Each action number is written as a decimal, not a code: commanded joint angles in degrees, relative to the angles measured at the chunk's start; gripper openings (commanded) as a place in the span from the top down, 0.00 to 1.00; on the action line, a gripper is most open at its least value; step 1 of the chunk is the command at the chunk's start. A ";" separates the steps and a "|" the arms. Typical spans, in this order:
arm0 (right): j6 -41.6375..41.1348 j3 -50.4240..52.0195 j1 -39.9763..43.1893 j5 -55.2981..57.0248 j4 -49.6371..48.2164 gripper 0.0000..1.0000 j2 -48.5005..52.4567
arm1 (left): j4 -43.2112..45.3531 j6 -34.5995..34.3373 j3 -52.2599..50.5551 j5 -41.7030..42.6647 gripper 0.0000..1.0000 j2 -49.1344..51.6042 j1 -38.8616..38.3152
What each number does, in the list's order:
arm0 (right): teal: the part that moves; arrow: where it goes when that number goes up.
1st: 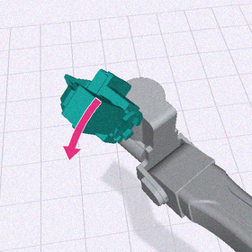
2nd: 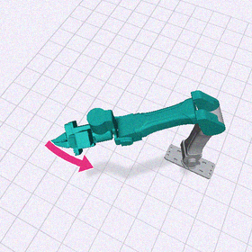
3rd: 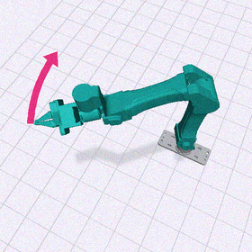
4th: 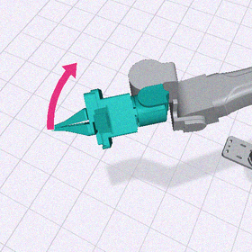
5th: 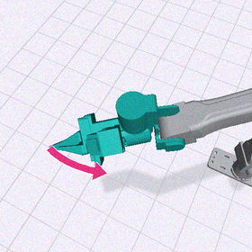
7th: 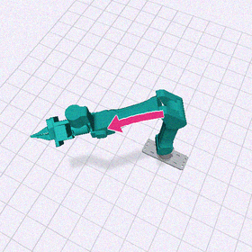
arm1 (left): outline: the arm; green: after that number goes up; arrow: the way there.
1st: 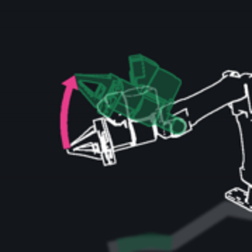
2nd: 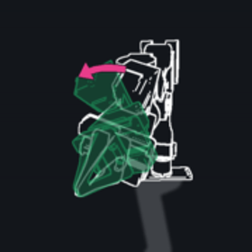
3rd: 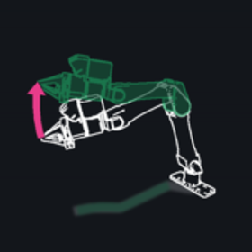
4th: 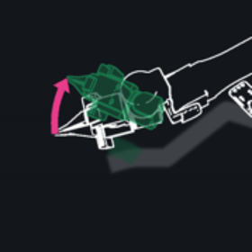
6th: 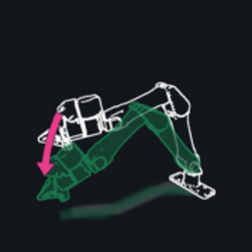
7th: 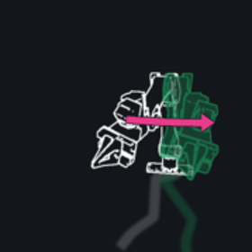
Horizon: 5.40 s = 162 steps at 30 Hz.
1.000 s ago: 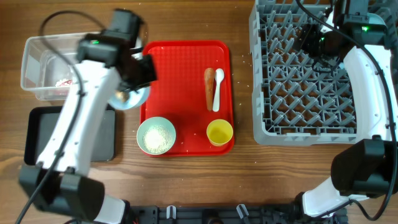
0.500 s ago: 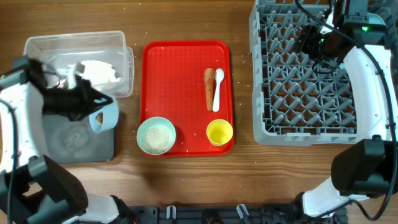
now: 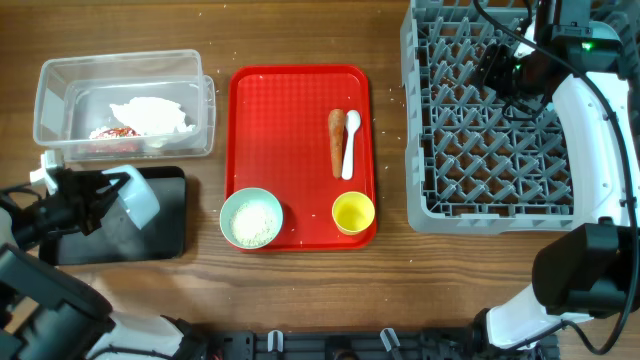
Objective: Sort waste into correct bins and load items into the dishwasher rack
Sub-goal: 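Carry the bowl left and tip the brown scrap onto the black tray, then bring the emptied light-blue bowl back and set it on the red tray, then grasp the light-blue bowl with the right gripper and carry it to the rack, then lower the light-blue bowl into the rack beside the plate and release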
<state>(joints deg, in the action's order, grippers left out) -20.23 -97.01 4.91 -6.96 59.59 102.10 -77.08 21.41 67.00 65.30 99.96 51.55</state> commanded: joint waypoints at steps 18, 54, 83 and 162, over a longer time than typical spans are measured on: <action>2.25 -0.02 -0.44 1.36 1.16 0.27 0.35 | 4.74 -1.79 -0.68 17.07 0.96 8.79 0.70; 2.16 -0.02 -0.44 1.62 2.38 0.27 0.35 | 0.55 0.48 14.56 12.72 0.96 -8.85 -3.72; 2.25 -0.02 -0.44 -0.57 2.34 0.24 0.35 | 32.20 -34.84 21.05 -70.73 0.61 14.75 -80.54; 66.77 -3.04 -11.56 69.07 -61.72 0.96 22.97 | 13.75 -44.37 31.23 -58.90 0.02 -4.87 -41.75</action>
<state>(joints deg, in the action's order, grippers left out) 31.94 -99.59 -6.85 59.33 -0.12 122.37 -63.46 -23.24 98.41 5.93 93.82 9.61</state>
